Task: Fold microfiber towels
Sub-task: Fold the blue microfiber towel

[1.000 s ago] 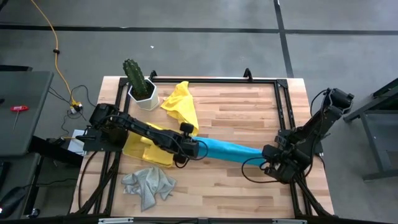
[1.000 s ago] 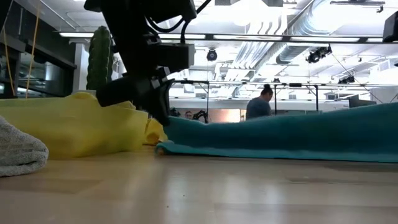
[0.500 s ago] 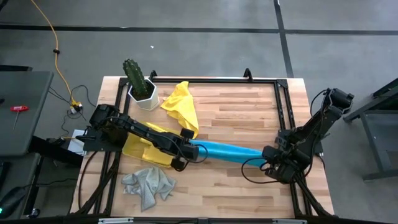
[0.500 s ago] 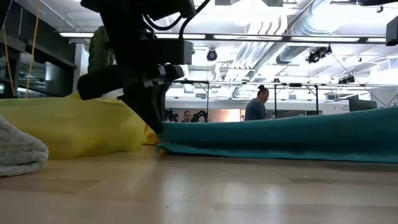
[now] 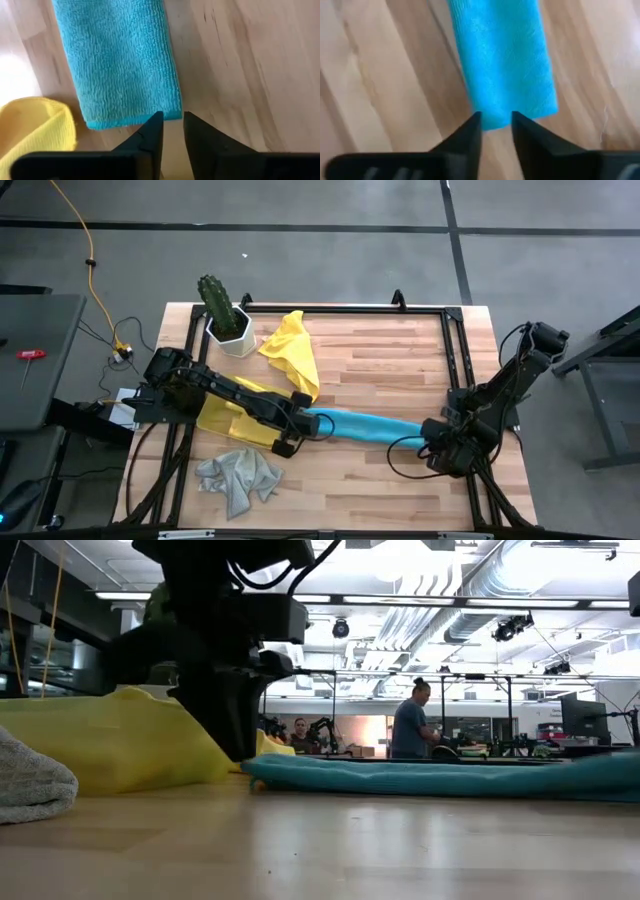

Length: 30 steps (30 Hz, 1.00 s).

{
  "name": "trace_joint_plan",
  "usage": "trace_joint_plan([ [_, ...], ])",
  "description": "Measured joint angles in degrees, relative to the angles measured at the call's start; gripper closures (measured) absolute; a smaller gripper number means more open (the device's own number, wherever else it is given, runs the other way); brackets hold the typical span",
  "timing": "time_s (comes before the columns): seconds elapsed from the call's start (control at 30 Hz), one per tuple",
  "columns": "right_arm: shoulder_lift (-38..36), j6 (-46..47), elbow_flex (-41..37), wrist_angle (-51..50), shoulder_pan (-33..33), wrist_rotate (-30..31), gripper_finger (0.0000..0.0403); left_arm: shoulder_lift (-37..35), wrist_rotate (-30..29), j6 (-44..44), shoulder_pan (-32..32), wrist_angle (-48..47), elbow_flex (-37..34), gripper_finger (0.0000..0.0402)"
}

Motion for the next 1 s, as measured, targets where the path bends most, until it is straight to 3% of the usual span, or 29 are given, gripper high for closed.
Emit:
trace_joint_plan([
  [0.13,-0.2,-1.8,3.0,-2.8,-0.8,-3.3,0.0238,0.0,2.0,-0.5,0.1,-4.7,3.5,0.0304],
  [0.23,-0.9,-3.2,4.9,-2.7,-0.8,-2.3,0.021,0.0,4.9,0.1,0.9,-7.8,7.3,0.0286],
  [0.5,-1.2,5.2,-2.0,11.0,-1.3,4.0,0.0204,-0.3,11.1,-3.3,5.5,6.0,9.7,0.0262],
  [0.63,-1.1,9.1,-6.9,18.7,-3.3,8.7,0.0206,0.3,11.4,-5.2,7.0,10.3,9.6,0.0261],
  [0.8,-1.1,9.6,-9.7,19.6,-7.9,9.4,0.0245,0.2,11.8,-8.5,7.8,12.9,9.6,0.0261],
  [1.0,-1.1,0.2,-10.3,21.1,-12.4,3.4,0.0378,0.2,17.3,-13.8,7.5,16.9,9.6,0.0267],
])
